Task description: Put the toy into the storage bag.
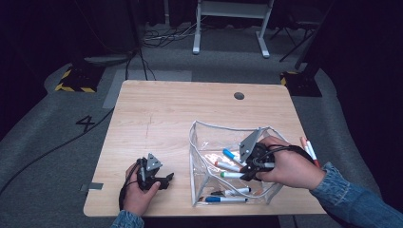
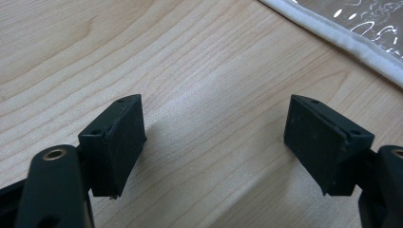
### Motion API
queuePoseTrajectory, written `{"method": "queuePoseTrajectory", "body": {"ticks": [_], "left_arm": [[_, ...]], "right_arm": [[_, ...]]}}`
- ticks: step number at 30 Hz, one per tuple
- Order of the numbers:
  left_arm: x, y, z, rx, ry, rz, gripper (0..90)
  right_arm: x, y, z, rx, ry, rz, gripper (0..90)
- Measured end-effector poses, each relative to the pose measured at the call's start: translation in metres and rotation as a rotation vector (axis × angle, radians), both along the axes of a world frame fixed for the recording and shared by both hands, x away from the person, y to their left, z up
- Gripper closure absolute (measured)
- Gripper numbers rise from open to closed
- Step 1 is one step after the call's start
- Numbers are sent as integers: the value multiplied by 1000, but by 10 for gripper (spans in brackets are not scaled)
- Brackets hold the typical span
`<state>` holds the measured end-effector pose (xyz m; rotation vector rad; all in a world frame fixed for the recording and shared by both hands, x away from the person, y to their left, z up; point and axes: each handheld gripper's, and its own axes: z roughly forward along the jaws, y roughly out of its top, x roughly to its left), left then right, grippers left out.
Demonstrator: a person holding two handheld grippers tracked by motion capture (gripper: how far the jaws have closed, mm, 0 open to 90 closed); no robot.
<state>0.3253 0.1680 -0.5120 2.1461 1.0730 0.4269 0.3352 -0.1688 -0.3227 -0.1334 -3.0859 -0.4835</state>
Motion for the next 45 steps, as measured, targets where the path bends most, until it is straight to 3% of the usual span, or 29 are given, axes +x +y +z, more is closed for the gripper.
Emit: {"method": "queuePoseTrajectory", "body": {"ticks": [8, 22, 27, 39, 45], "left_arm": [[0, 0, 0, 0, 0, 0, 219], [0, 0, 0, 0, 0, 0, 219], [0, 0, 0, 0, 0, 0, 219], [0, 0, 0, -1, 0, 1, 219], [0, 0, 0, 0, 0, 0, 219]], "right_arm": [[-1, 17, -19, -75, 14, 63, 769], [-4, 38, -31, -219, -9, 134, 769], [-4, 46, -41, -229, 6, 155, 768], [7, 52, -60, -227, 56, 128, 768], [14, 53, -73, -207, 123, 89, 768]]}}
